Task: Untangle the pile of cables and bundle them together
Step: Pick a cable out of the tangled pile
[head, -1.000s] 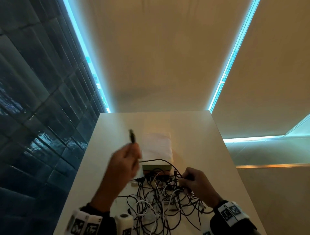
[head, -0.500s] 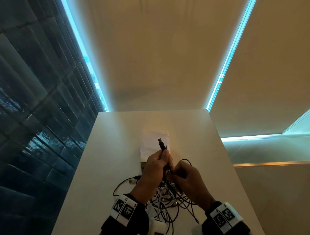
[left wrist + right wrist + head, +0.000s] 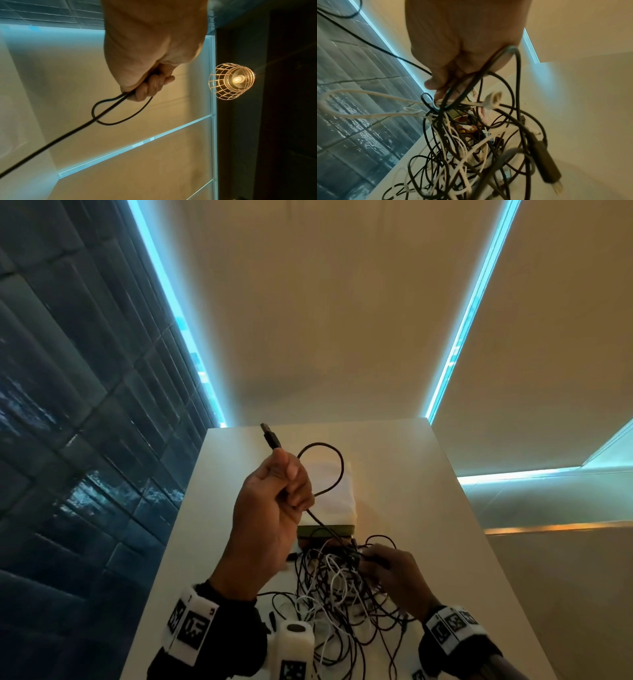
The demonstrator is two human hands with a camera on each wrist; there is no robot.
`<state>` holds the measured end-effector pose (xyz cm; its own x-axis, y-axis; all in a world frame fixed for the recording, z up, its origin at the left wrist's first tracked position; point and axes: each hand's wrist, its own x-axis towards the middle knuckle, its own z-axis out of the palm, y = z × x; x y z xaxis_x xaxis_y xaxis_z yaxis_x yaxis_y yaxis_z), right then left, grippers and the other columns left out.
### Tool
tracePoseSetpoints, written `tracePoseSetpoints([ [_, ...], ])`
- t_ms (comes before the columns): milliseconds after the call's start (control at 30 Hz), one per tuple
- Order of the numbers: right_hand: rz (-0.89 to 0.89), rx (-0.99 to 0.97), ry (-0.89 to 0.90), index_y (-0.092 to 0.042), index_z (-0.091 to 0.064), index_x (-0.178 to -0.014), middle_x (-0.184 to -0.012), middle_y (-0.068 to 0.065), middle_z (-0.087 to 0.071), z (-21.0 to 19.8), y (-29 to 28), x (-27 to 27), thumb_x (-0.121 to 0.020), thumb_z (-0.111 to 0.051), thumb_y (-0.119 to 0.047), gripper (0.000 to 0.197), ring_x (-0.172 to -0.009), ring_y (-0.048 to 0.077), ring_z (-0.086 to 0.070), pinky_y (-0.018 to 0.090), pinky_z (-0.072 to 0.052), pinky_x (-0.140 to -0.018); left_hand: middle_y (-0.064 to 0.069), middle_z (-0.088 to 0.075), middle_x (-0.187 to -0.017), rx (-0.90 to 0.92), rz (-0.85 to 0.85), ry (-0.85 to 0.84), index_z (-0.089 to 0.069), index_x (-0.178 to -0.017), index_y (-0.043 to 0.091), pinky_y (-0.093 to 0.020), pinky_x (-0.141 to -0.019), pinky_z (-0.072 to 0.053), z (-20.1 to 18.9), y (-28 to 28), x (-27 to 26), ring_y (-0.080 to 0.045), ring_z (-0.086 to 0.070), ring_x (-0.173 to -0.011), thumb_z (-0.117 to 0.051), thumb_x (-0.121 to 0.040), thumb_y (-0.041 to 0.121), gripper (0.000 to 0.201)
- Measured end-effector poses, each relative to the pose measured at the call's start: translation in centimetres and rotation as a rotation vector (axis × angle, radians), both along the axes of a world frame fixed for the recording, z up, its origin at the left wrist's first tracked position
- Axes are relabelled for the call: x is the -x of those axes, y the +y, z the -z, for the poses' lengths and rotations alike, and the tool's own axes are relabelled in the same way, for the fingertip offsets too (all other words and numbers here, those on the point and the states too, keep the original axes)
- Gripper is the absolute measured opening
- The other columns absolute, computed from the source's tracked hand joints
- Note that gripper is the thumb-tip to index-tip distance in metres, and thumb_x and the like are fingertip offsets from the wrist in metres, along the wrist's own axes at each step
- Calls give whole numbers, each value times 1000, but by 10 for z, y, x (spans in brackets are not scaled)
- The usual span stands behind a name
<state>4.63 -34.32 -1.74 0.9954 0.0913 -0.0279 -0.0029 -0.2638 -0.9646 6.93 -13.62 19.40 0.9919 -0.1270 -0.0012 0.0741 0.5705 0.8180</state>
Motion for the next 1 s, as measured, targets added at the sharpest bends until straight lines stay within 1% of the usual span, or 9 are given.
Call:
tracePoseSetpoints([
  [100, -9, 25, 22, -6, -58, -81, -61, 0, -53, 5, 4, -10, -87, -59, 6, 14, -51, 12, -47, 26, -41, -49, 1, -36, -58, 13, 17, -71, -49, -66, 13, -21, -50, -32, -4, 3, 10, -12, -30, -53, -53, -90, 32, 31],
  [267, 49, 136, 5, -15, -56, -76, -60, -4, -54, 12, 4, -19, -85, -64, -1, 19, -51, 8, -46, 27, -40, -50, 3, -36, -56, -73, -55, -180, -53, -61, 18, -20, -49, -30, -11, 14, 19, -11, -28, -53, -44, -93, 26, 34],
  [367, 138, 68, 37, -18, -55, -70, -60, -3, -56, 6, 2, -21, -83, -69, -7, 22, -52, 11, -46, 29, -39, -51, 4, -39, -53, -425, -94, -243, -56, -66, 17, -17, -49, -31, 7, 20, 17, -9, -32, -51, -42, -101, 28, 39],
  [467, 156, 10, 20, -10, -54, -71, -58, -2, -55, -7, 7, -17, -83, -71, -5, 22, -50, 9, -45, 28, -39, -51, 2, -53, -57, -789, 33, -192, -57, -75, 11, -18, -50, -39, 43, 13, 11, -7, -44, -51, -43, -99, 32, 35],
  [600, 167, -83, 9, -5, -53, -76, -60, 7, -59, -33, 16, -9, -85, -70, -4, 20, -46, 16, -49, 29, -43, -44, -9, -67, -68, -987, 68, -53, -62, -77, 10, -32, -57, -48, 90, -6, 4, -13, -56, -53, -45, -101, 28, 35],
  [700, 156, -149, -9, -3, -52, -79, -55, 7, -58, -53, 20, -3, -88, -68, -5, 19, -39, 20, -49, 28, -41, -39, -8, -71, -69, -956, 27, 94, -62, -78, 10, -34, -60, -53, 109, -21, 2, -17, -66, -59, -43, -102, 29, 35],
  [800, 106, -192, -44, -3, -51, -82, -54, 7, -61, -68, 25, 6, -90, -65, -6, 16, -39, 20, -52, 27, -42, -39, -3, -74, -77, -946, -25, 126, -62, -82, 12, -37, -71, -58, 113, -35, 3, -16, -71, -71, -41, -102, 32, 35],
  [933, 64, -212, -75, -4, -53, -82, -55, 7, -60, -70, 29, 13, -88, -66, -4, 15, -42, 19, -55, 28, -45, -43, -9, -71, -73, -507, -61, 276, -56, -81, 4, -41, -79, -56, 97, -46, 3, -27, -68, -74, -38, -104, 25, 36],
  [1000, 13, -175, -93, -10, -55, -82, -56, 4, -60, -66, 28, 12, -87, -68, -6, 14, -44, 16, -55, 29, -46, -46, -9, -60, -64, -365, -60, 321, -50, -80, 6, -41, -72, -52, 91, -46, 3, -25, -60, -65, -37, -104, 23, 33],
])
